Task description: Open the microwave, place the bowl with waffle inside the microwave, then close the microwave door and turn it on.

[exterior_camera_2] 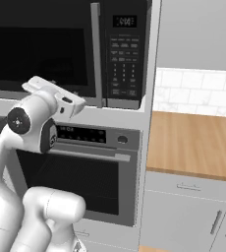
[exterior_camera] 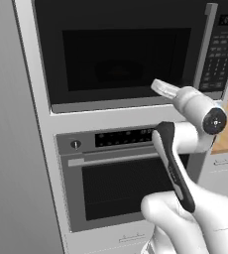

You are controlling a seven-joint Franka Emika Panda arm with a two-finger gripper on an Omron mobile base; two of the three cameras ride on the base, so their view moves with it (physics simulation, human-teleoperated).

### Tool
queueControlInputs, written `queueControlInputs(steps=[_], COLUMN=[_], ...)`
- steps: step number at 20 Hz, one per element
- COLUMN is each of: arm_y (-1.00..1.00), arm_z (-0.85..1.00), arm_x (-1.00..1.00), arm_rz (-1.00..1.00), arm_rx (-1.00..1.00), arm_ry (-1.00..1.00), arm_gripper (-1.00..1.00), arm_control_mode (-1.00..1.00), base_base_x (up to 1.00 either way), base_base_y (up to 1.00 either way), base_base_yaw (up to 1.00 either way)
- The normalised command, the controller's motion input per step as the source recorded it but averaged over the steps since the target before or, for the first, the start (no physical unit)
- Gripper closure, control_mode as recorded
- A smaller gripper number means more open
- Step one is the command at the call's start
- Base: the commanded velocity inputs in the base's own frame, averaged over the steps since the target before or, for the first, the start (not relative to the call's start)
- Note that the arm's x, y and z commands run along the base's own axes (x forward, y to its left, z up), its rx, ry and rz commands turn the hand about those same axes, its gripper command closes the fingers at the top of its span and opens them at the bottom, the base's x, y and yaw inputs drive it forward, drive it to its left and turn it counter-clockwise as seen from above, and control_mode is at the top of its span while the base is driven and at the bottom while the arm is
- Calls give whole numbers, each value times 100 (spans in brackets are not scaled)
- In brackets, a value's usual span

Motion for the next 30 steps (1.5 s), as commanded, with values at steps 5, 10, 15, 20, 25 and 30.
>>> queueControlInputs(steps=[5, 10, 15, 20, 25, 30], arm_y=[-53, -53, -66, -76, -56, -21], arm_z=[53, 60, 34, -8, -45, -70], arm_x=[-77, -57, -59, -34, -8, 0], arm_rz=[-4, -2, 0, 7, 8, 15], arm_rx=[-9, -9, -7, -3, -3, -5], arm_ry=[12, 19, 14, 0, -8, -11], arm_gripper=[-100, -100, -100, -100, -100, -100], arm_control_mode=[-100, -100, -100, -100, -100, -100], base_base_x=[0, 0, 0, 0, 0, 0], base_base_y=[0, 0, 0, 0, 0, 0], base_base_yaw=[0, 0, 0, 0, 0, 0])
